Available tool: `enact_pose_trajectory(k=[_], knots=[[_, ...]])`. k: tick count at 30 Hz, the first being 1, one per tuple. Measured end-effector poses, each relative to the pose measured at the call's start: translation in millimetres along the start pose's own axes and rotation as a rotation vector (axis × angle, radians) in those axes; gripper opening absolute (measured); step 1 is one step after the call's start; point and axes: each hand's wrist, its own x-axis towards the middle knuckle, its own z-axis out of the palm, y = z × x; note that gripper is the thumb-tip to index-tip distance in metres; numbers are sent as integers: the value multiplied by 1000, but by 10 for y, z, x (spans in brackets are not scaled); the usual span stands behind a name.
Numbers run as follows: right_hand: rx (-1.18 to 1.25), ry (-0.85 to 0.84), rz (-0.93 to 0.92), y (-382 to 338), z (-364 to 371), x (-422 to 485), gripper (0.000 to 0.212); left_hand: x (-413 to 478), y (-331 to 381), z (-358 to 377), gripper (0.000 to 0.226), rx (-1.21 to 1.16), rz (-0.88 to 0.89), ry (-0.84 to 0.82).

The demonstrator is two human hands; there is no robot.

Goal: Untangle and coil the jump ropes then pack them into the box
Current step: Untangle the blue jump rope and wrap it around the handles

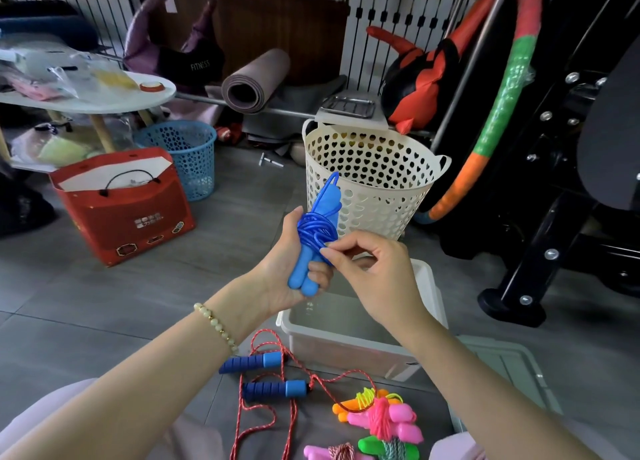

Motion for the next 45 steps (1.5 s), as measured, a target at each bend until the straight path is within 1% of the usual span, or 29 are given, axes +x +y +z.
enact_pose_trajectory(k=[4, 6, 9, 12, 16, 19, 23, 26, 28, 30, 33, 35, 37, 39, 41, 43, 45], knots=[[-41, 24, -74, 13, 25, -35, 3, -5, -10, 14, 58, 46, 28, 18], [-5, 35, -51, -11, 31, -34, 4, -6, -14, 24, 57, 65, 38, 12], [13, 48, -62, -46, 33, -24, 4, -14, -13, 32, 63, 140, 51, -13], [-43, 43, -121, -49, 45, -22, 8, -26, -10, 31, 67, 254, 93, -28], [-83, 57, -126, -47, 51, -27, 25, -26, -16, 36, 58, 291, 169, -4], [-134, 67, -146, -41, 32, 11, 20, -50, -35, 28, 59, 347, 213, 27], [-175, 59, -155, -51, 2, 19, 18, -48, -72, 10, 77, 467, 288, 115], [-105, 54, -87, -70, -7, 22, 17, -62, -59, 11, 73, 540, 315, 135], [7, 39, -7, -72, -16, 44, 16, -80, -57, 21, 69, 550, 294, 119], [42, 20, 23, -59, -33, 57, 12, -104, -60, 41, 64, 570, 291, 84], [11, 5, 7, -44, -47, 52, 8, -116, -46, 49, 66, 613, 328, 75], [-22, 18, -19, -27, -46, 45, 4, -109, -52, 41, 68, 614, 322, 66], [-60, 37, -28, -19, -45, 40, 3, -100, -74, 37, 66, 605, 305, 71], [-61, 38, -19, -22, -52, 40, 4, -99, -81, 31, 64, 609, 301, 79], [-3, 26, 6, -23, -77, 65, 6, -100, -69, 26, 61, 611, 295, 78], [47, 24, 11, -12, -112, 91, 12, -108, -59, 35, 56, 577, 274, 73], [7, 6, -11, -4, -119, 82, 15, -111, -49, 51, 56, 530, 259, 66]])
